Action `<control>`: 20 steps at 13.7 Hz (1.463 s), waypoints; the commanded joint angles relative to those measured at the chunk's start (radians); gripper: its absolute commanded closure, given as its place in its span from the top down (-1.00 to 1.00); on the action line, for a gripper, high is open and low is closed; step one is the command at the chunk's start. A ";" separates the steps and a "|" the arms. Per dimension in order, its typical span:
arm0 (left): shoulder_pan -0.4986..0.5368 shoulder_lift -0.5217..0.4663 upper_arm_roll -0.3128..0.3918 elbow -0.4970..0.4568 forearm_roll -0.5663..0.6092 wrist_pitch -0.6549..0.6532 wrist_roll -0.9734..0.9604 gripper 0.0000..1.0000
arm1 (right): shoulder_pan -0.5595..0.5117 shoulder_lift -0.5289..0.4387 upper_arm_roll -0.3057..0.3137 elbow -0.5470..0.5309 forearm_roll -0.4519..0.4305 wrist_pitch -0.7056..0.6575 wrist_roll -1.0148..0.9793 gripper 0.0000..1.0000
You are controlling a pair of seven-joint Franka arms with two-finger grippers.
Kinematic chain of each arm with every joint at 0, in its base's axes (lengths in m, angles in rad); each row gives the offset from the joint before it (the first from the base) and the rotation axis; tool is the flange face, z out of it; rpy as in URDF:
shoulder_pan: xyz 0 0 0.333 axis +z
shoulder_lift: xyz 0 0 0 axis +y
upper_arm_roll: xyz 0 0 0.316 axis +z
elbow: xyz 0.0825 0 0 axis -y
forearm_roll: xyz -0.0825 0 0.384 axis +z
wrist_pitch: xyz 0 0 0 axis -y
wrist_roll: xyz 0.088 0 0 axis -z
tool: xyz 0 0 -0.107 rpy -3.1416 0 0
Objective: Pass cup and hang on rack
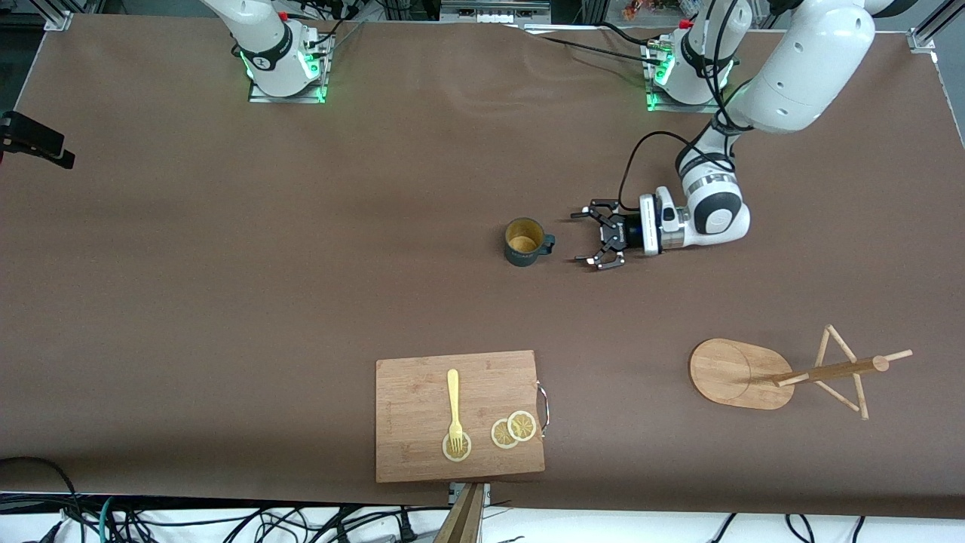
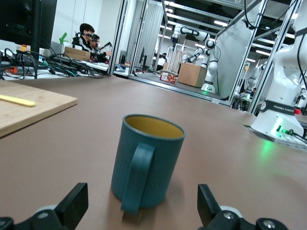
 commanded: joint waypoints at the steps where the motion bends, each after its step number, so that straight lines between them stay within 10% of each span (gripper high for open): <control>1: -0.022 0.048 -0.015 0.056 -0.037 0.014 0.032 1.00 | -0.017 -0.041 0.021 -0.048 -0.016 0.000 -0.054 1.00; 10: -0.071 0.095 -0.060 0.108 -0.141 0.076 0.034 1.00 | -0.003 0.010 0.024 -0.002 -0.008 -0.002 -0.019 1.00; 11: -0.071 0.095 -0.065 0.108 -0.149 0.078 0.034 0.82 | -0.001 0.010 0.024 -0.002 -0.005 0.003 -0.010 1.00; 15: -0.071 0.094 -0.065 0.106 -0.143 0.080 0.096 -0.93 | 0.000 0.013 0.032 -0.002 -0.003 0.004 -0.005 1.00; 20: -0.032 0.054 -0.065 0.064 -0.139 0.073 0.111 -1.00 | 0.006 0.014 0.039 -0.001 -0.013 0.003 -0.007 1.00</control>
